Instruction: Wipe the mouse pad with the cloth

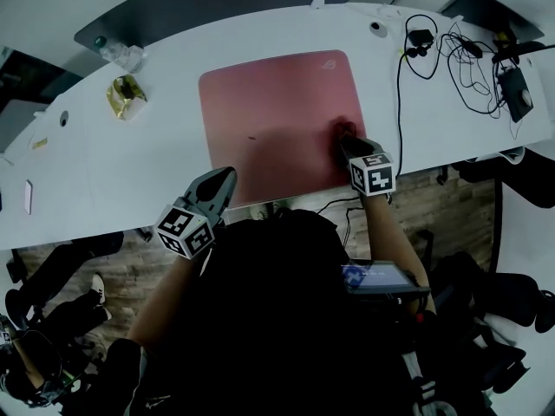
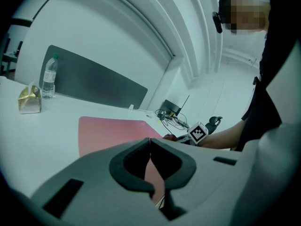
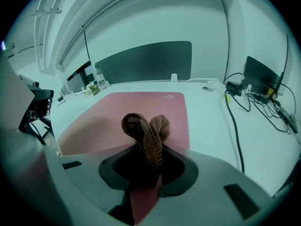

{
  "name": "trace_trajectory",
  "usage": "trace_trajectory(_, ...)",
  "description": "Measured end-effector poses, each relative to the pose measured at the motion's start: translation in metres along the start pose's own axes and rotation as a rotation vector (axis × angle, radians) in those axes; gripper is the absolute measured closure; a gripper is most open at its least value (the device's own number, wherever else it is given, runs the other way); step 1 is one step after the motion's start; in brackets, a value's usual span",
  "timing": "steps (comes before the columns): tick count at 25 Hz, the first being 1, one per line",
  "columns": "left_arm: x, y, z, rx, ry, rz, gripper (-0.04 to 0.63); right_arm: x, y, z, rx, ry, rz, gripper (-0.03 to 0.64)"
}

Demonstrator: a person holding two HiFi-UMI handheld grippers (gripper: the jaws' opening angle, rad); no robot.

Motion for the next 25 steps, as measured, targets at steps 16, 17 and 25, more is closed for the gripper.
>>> trace_trajectory(16,0.040,0.007,-0.005,0.020,-0.016,0.023,0.586,-0.032,0.078,0.003,0.015,0.015,0.188,0.503)
trace_trajectory(17,0.040,0.007,-0.005,0.021,-0.016,0.019,0.586,-0.033,0.082,0.000,0.000,0.023,0.204,0.503)
trace_trajectory(25,0.032,0.007,-0.005,0.025,0.005,-0.035,0.586,-0.021,0.105,-0.022,-0.066,0.028,0.210,0.503)
Point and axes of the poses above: the fingertips, and each gripper's own axes: x forward along the fingers, y to its right, z out of its underside, the point moved 7 cm from there along -x, backward along the fingers, and after that the axes turned 9 degrees about y, right-handed, at the moved point
